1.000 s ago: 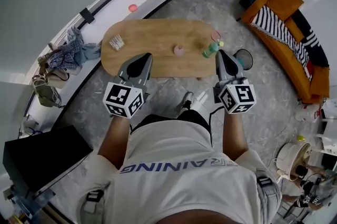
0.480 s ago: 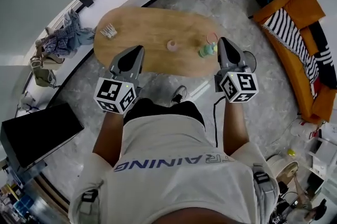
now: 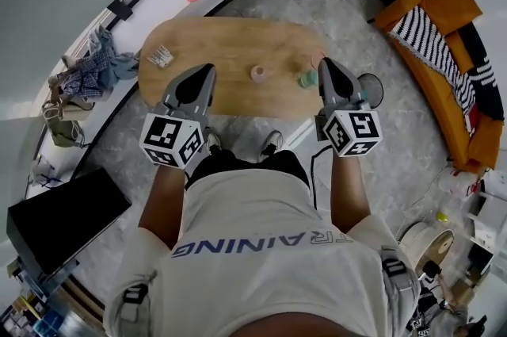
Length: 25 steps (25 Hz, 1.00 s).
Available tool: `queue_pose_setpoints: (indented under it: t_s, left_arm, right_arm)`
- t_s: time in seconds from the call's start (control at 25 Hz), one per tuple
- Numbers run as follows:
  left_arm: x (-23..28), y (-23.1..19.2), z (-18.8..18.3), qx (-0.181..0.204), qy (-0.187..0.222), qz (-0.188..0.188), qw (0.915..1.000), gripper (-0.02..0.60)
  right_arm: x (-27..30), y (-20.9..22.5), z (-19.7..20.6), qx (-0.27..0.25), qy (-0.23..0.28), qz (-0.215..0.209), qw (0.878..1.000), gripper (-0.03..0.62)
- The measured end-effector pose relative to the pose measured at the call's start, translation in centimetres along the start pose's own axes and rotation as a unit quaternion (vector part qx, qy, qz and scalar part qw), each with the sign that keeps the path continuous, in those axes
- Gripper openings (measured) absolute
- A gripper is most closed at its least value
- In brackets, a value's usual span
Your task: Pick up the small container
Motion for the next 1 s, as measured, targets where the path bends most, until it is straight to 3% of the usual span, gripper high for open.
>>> queue_pose_setpoints:
  t_s: [0.28, 0.6, 1.0]
  left_arm:
    - [-0.1, -2.5, 0.2, -0.004, -0.007, 0.018, 0.9998, 0.002]
    - [-0.2, -3.2, 0.8, -0.012, -0.013, 0.01, 0.9998, 0.002]
    - [-0.3, -3.4, 1.3, -0.018, -0.014, 0.002, 0.9997, 0.002]
  right_arm:
    - [0.7, -1.5, 1.1, -0.002, -0.016, 0.021, 1.0, 0.017]
    - [2.1, -2.7, 1.8, -0.015, -0.032, -0.001, 0.999, 0.032]
    - [2.9, -3.5, 2.9, -0.026, -0.052, -0.022, 0.998, 0.25]
Point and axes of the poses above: the fingertips, and each gripper's own axes: x forward along the fingers, y to its right, z out of its underside, the point moved 1 cm from there along -x, backward along the fingers, and after that the axes turned 12 degrees about z, right-handed, at the moved point
